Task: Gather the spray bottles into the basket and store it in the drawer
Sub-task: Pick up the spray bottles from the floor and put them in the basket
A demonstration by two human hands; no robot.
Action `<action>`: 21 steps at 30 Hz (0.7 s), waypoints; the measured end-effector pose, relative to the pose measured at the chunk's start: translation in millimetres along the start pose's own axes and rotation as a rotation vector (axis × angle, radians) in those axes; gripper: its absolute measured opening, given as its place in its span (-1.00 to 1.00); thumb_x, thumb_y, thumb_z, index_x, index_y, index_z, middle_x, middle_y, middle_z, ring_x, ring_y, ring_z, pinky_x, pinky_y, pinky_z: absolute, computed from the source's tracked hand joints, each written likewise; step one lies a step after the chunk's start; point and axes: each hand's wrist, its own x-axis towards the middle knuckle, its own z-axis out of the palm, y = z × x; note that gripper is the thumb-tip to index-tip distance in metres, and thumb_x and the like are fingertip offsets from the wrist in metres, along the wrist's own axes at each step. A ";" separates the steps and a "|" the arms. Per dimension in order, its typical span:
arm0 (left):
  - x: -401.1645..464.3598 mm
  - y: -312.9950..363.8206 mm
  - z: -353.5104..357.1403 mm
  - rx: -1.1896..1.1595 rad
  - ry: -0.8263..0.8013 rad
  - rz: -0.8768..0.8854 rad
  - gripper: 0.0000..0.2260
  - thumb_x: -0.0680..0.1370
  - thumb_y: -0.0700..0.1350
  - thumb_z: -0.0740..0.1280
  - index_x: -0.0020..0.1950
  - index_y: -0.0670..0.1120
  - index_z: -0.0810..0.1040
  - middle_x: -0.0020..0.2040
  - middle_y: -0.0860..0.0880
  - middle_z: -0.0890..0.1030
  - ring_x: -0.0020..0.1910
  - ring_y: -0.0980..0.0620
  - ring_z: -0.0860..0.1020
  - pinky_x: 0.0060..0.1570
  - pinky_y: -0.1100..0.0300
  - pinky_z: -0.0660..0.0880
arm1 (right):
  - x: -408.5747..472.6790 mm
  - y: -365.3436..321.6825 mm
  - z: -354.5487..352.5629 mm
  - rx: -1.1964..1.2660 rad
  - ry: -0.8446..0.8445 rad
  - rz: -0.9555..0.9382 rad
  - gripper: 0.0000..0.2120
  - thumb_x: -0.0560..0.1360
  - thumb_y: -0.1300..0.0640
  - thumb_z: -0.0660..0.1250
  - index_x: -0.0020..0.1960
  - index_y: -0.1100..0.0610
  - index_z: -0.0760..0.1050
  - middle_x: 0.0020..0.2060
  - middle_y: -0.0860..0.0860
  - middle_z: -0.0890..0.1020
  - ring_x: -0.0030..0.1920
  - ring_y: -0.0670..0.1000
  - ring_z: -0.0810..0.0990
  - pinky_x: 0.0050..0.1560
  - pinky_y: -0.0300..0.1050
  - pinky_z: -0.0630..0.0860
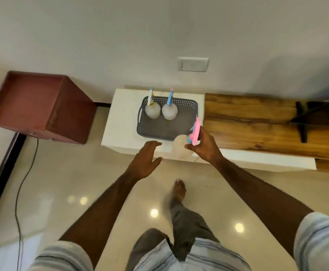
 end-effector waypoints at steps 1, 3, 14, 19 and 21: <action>13.9 -11.1 -9.4 0.019 0.004 0.000 -0.55 0.59 -0.10 0.35 0.46 -0.13 0.36 0.41 -0.12 0.41 0.40 -0.10 0.40 0.40 0.03 0.35 | 17.5 0.5 0.6 -0.041 0.015 -0.008 -0.42 0.28 0.23 0.62 0.20 0.06 0.44 -0.06 -0.12 0.57 -0.17 -0.15 0.55 -0.18 -0.60 0.37; 48.4 -33.9 -25.7 0.016 0.014 -0.028 -0.60 0.59 -0.15 0.34 0.41 -0.19 0.40 0.36 -0.17 0.45 0.37 -0.16 0.42 0.37 -0.05 0.37 | 58.3 3.8 2.0 -0.105 0.036 -0.006 -0.39 0.27 0.27 0.62 0.25 0.15 0.46 -0.04 -0.06 0.57 -0.08 -0.05 0.53 -0.11 -0.46 0.37; 207.4 -154.2 -26.1 0.041 -0.011 -0.184 -0.44 0.51 -0.21 0.38 0.48 -0.20 0.28 0.48 -0.22 0.27 0.34 -0.31 0.41 0.29 -0.23 0.43 | 218.6 69.1 34.5 -0.144 0.199 0.156 -0.28 0.33 0.23 0.58 0.42 0.16 0.37 0.20 0.02 0.62 0.18 0.02 0.59 0.23 -0.11 0.50; 253.2 -208.7 -8.3 -0.036 -0.011 -0.235 -0.33 0.54 -0.24 0.35 0.57 -0.26 0.11 0.56 -0.26 0.17 0.55 -0.23 0.15 0.52 -0.04 0.17 | 249.7 98.3 54.1 -0.120 0.276 0.165 -0.25 0.36 0.23 0.54 0.48 0.16 0.32 0.25 0.04 0.60 0.24 0.06 0.59 0.28 0.02 0.53; 261.0 -217.9 -3.8 -0.116 -0.027 -0.224 -0.29 0.53 -0.26 0.36 0.60 -0.18 0.08 0.54 -0.20 0.21 0.53 -0.15 0.19 0.50 0.05 0.21 | 256.1 104.2 58.4 -0.120 0.290 0.149 -0.26 0.35 0.22 0.53 0.46 0.16 0.32 0.22 0.02 0.61 0.22 0.06 0.60 0.27 0.06 0.54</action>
